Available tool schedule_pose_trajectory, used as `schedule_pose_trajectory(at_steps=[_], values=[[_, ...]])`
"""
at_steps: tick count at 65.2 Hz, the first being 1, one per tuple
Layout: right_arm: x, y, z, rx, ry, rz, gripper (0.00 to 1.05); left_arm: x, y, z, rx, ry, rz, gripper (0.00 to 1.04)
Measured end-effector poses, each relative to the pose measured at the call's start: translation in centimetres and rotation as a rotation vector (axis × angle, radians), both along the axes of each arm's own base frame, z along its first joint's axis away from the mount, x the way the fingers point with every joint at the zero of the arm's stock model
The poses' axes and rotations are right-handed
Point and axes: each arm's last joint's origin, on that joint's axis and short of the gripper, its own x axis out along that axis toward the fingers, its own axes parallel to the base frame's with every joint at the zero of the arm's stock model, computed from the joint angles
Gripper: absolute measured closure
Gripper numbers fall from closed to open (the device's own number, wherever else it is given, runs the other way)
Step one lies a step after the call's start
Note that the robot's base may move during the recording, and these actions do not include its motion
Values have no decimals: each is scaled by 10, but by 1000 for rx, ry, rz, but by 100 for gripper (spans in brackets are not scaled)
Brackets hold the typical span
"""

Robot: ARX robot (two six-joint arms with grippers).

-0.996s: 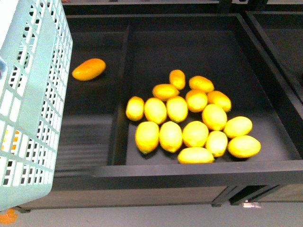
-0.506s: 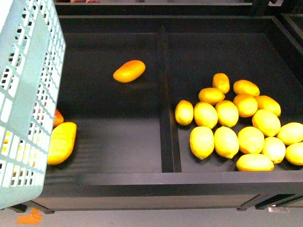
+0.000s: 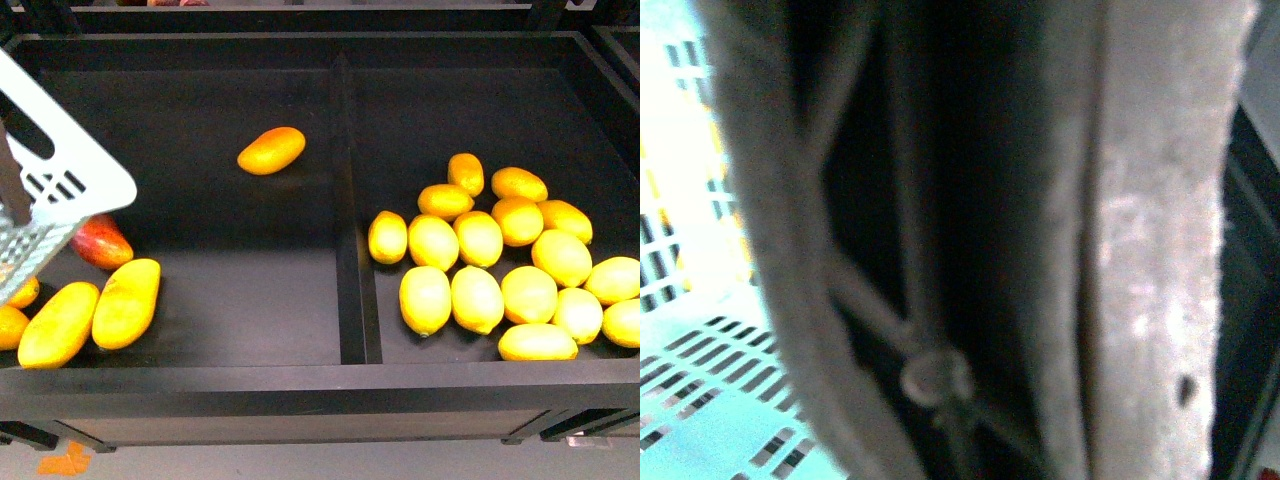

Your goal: Pick lemon and mango into basket

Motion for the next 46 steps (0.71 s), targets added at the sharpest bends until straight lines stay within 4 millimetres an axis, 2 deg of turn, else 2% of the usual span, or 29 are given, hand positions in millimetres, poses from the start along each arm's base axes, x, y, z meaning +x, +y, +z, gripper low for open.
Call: schedule_pose_trajectory(at_steps=[9, 17, 23, 46], values=[[0, 0, 0, 0, 0, 0, 9, 15, -37, 0, -201, 0, -160, 91], [0, 0, 0, 0, 0, 0, 9, 10, -76, 4, -318, -14, -262, 91], [0, 0, 0, 0, 0, 0, 9, 4, -98, 9, -361, -55, -327, 91], [0, 0, 0, 0, 0, 0, 9, -6, -110, 4, -373, -67, -381, 91]])
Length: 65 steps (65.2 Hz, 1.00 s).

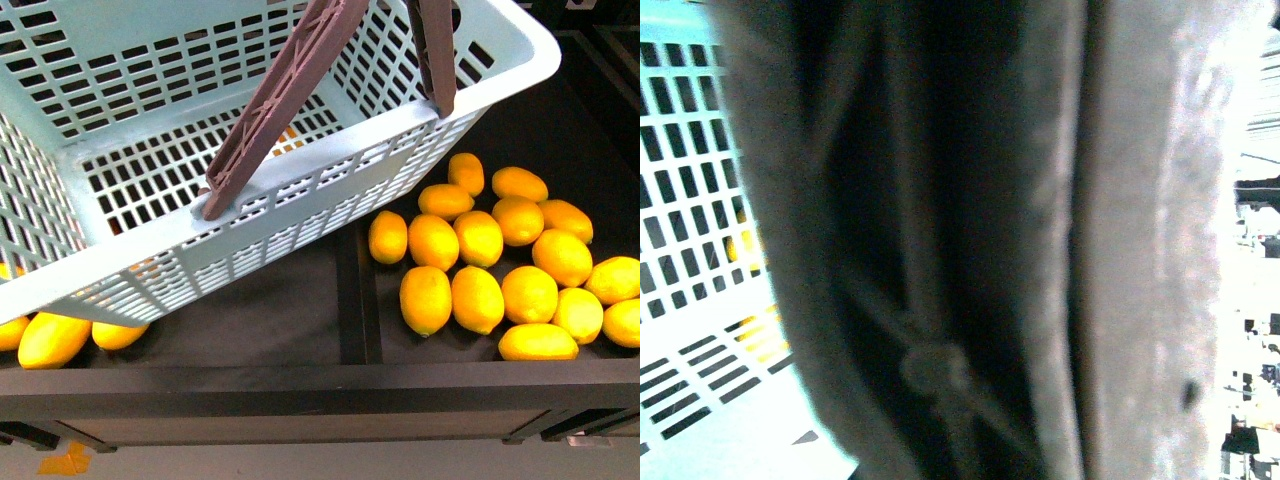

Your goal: Pick lemon and mango into basket

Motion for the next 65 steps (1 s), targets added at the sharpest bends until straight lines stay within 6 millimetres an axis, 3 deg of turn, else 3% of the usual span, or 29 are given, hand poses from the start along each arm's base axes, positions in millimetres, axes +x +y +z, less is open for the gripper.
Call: schedule_pose_trajectory(at_steps=[12, 17, 19, 28, 38, 45, 51, 65], values=[[1, 0, 0, 14, 35, 15, 9, 0, 0, 0, 2, 0, 1, 91], [5, -2, 1, 144, 396, 80, 9, 0, 1, 0, 2, 0, 5, 91], [8, -4, 1, 170, 458, 79, 9, 0, 1, 0, 2, -1, 5, 91], [37, -22, 7, 245, 557, -14, 9, -1, 0, 0, -2, -1, -6, 91], [87, -42, 9, 187, 543, -69, 9, 0, 1, 0, 5, -5, 3, 91], [130, -55, -5, 74, 566, -117, 9, -1, 0, 0, 2, -4, -1, 91], [164, -65, -29, 15, 661, -119, 9, -1, 0, 0, 2, -4, -2, 91], [210, -72, -84, -14, 867, -88, 9, -1, 0, 0, 2, -4, -1, 91]])
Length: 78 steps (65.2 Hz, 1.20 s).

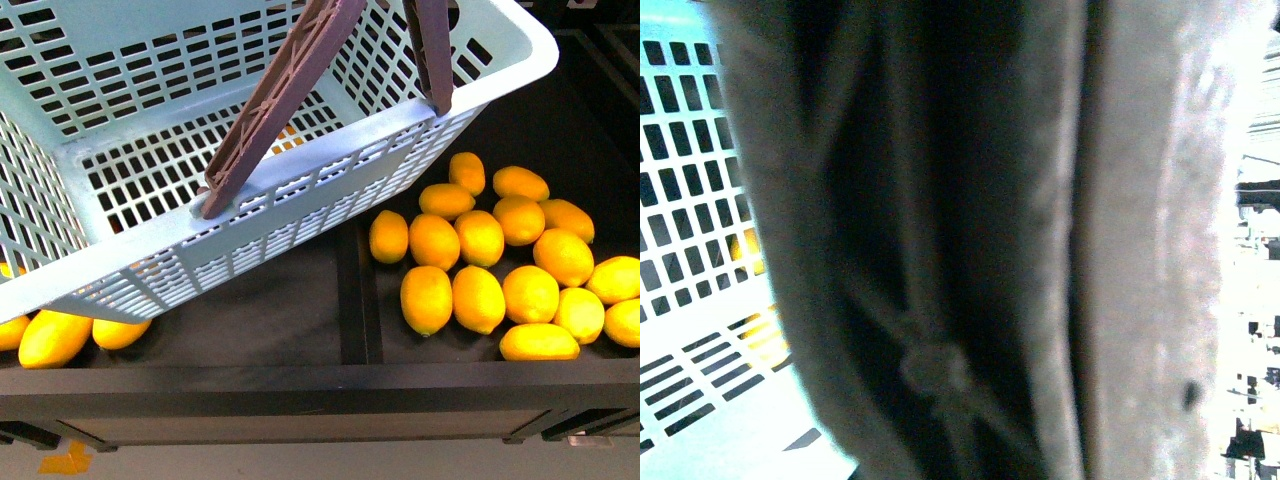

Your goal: Pick lemon and mango into basket

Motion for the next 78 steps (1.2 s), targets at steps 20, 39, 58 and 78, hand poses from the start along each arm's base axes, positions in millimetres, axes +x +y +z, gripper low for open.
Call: schedule_pose_trajectory(at_steps=[20, 39, 58, 78], values=[[68, 32, -34, 42, 64, 18, 9, 0, 0, 0, 0, -1, 0, 91], [123, 70, -53, 80, 82, 31, 9, 0, 0, 0, 0, -1, 0, 91], [148, 79, -72, 101, 100, -1, 9, 0, 0, 0, 0, -1, 0, 91], [164, 79, -96, 133, 143, -73, 9, 0, 0, 0, 0, 0, -1, 91]])
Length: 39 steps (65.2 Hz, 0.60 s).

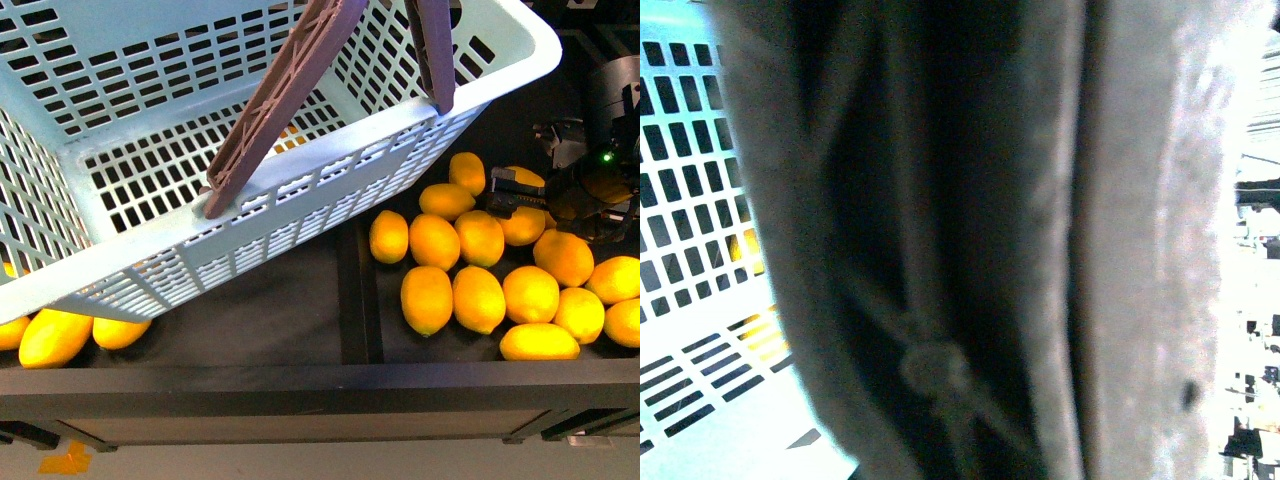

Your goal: Pick lemon and mango into basket

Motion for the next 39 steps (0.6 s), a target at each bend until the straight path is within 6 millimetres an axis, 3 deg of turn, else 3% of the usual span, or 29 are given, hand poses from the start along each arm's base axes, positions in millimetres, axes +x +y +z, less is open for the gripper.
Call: schedule_pose_trajectory(at_steps=[39], values=[[29, -5, -13, 46, 30, -97, 9, 0, 0, 0, 0, 0, 0, 91]])
